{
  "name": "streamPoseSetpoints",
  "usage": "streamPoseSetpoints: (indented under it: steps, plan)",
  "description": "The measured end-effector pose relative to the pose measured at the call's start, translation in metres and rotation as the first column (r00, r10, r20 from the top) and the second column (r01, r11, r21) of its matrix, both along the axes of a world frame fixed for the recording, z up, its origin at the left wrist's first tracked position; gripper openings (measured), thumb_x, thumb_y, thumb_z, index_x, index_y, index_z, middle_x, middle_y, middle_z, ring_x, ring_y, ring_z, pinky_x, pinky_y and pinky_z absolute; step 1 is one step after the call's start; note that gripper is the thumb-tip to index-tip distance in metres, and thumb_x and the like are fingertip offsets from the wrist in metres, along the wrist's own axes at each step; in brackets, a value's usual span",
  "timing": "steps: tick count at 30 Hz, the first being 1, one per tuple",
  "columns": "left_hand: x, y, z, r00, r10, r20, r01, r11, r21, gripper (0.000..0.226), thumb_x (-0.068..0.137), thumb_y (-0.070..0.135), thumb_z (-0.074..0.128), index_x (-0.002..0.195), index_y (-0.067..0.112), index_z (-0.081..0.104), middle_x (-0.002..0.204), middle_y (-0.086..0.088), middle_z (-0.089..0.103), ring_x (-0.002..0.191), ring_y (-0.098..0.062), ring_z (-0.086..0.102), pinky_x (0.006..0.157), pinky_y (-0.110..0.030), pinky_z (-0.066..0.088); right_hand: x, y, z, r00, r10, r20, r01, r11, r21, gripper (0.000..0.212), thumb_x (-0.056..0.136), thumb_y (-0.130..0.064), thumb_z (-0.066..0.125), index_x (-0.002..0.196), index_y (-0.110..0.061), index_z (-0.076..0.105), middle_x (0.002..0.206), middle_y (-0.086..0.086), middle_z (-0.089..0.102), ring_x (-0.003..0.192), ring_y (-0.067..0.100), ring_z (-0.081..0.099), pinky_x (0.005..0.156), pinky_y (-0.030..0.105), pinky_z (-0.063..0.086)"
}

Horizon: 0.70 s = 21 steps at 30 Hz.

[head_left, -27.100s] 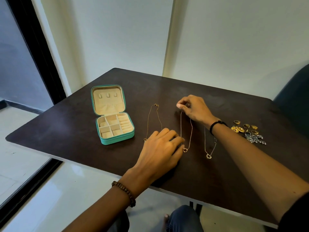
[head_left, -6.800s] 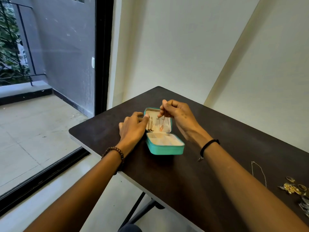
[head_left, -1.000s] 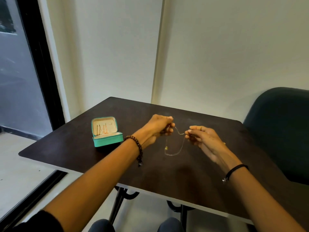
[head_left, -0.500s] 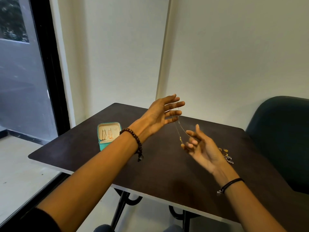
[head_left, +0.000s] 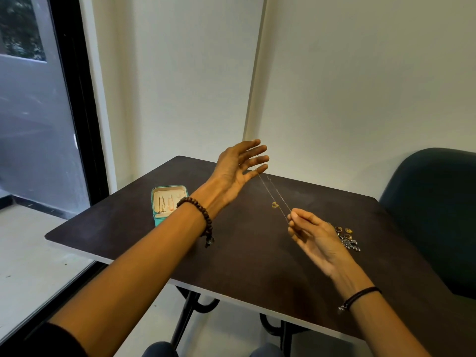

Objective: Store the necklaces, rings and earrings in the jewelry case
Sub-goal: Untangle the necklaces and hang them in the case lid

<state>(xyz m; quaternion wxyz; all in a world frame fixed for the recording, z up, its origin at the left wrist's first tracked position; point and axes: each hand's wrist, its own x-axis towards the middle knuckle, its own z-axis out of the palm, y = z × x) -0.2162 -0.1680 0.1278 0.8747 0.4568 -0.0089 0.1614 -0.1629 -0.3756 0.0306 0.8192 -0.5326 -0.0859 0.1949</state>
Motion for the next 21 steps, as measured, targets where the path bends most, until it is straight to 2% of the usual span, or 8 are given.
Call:
streamPoseSetpoints:
  steps: [3,9,15,18,21]
  plan:
    - [0.001,0.003,-0.006,0.999,0.041,-0.004,-0.041,0.999,-0.007,0.032,0.096,0.017,0.057,0.123,0.001,0.062,0.118,-0.016,0.069,0.101,-0.025,0.070,0.088,-0.037,0.058,-0.004,-0.001,0.007,0.990,-0.049,0.132,0.063,0.993,-0.099,0.030,0.081,-0.004,0.074,0.111,-0.003,0.070,0.100,0.014,0.076,0.086,0.018,0.073,0.075,0.024,0.061]
    - [0.001,0.001,-0.023,0.998,0.006,-0.070,0.008,0.981,0.192,0.030,0.098,0.021,0.055,0.121,0.003,0.062,0.117,-0.014,0.070,0.107,-0.023,0.069,0.097,-0.035,0.053,-0.013,0.013,0.036,0.891,0.016,0.455,0.136,0.944,-0.301,0.021,0.083,-0.008,0.079,0.102,-0.005,0.073,0.093,0.013,0.077,0.084,0.021,0.075,0.075,0.022,0.059]
    - [0.000,-0.016,-0.034,0.989,-0.005,-0.145,0.079,0.856,0.511,0.041,0.100,0.042,0.051,0.118,0.008,0.064,0.099,-0.008,0.074,0.092,-0.018,0.071,0.088,-0.030,0.057,-0.016,0.032,0.062,0.786,0.121,0.607,0.172,0.899,-0.402,0.018,0.085,-0.018,0.079,0.102,-0.013,0.074,0.089,0.001,0.077,0.084,0.010,0.074,0.072,0.017,0.056]
    - [0.000,-0.019,-0.034,0.990,0.011,-0.141,0.079,0.785,0.615,0.050,0.099,0.052,0.046,0.117,0.009,0.065,0.094,-0.012,0.076,0.088,-0.021,0.073,0.088,-0.032,0.057,-0.016,0.035,0.069,0.751,0.088,0.655,0.243,0.885,-0.398,0.017,0.086,-0.019,0.078,0.102,-0.014,0.074,0.089,-0.001,0.077,0.083,0.006,0.073,0.067,0.012,0.052]
    - [-0.004,-0.020,-0.030,0.991,0.003,-0.137,0.092,0.725,0.683,0.055,0.100,0.054,0.040,0.118,0.008,0.064,0.088,-0.012,0.075,0.077,-0.022,0.073,0.080,-0.027,0.058,-0.012,0.035,0.068,0.730,0.060,0.680,0.293,0.872,-0.391,0.013,0.087,-0.021,0.078,0.099,-0.018,0.074,0.090,-0.002,0.076,0.084,0.007,0.072,0.067,0.014,0.052]
